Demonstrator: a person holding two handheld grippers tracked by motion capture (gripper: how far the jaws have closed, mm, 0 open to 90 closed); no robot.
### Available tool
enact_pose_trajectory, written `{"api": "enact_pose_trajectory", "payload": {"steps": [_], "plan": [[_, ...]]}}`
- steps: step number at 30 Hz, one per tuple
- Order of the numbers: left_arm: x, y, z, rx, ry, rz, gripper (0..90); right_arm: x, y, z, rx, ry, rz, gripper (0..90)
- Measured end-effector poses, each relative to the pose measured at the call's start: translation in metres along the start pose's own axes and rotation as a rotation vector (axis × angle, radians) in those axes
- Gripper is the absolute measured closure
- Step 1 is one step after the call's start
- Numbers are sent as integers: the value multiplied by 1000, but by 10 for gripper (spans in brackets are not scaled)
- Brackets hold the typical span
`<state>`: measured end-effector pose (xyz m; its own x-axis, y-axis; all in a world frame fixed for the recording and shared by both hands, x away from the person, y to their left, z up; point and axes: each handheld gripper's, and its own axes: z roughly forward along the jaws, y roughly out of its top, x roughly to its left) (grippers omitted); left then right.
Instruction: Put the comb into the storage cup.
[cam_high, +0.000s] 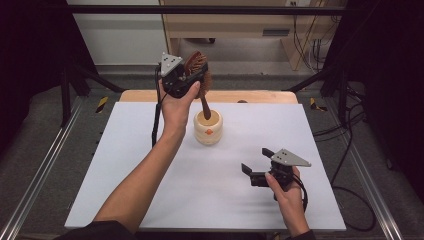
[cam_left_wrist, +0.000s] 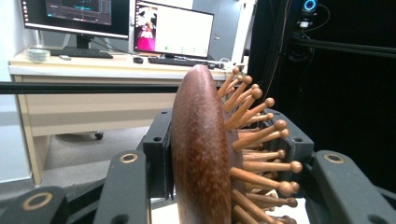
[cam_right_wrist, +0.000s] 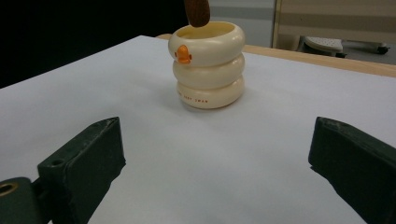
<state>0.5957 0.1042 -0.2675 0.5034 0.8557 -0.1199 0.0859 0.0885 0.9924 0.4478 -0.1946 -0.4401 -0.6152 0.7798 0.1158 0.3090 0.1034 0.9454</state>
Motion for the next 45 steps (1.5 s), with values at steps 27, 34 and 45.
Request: {"api": "enact_pose_trajectory", "payload": {"steps": [27, 34, 45], "plan": [[0, -11, 2, 8, -3, 17, 500, 1, 0, -1, -10, 5, -4, 44], [2, -16, 5, 18, -3, 11, 499, 2, 0, -2, -16, 15, -13, 41], [3, -20, 7, 23, 4, 10, 499, 2, 0, -2, -14, 22, -14, 36]]}}
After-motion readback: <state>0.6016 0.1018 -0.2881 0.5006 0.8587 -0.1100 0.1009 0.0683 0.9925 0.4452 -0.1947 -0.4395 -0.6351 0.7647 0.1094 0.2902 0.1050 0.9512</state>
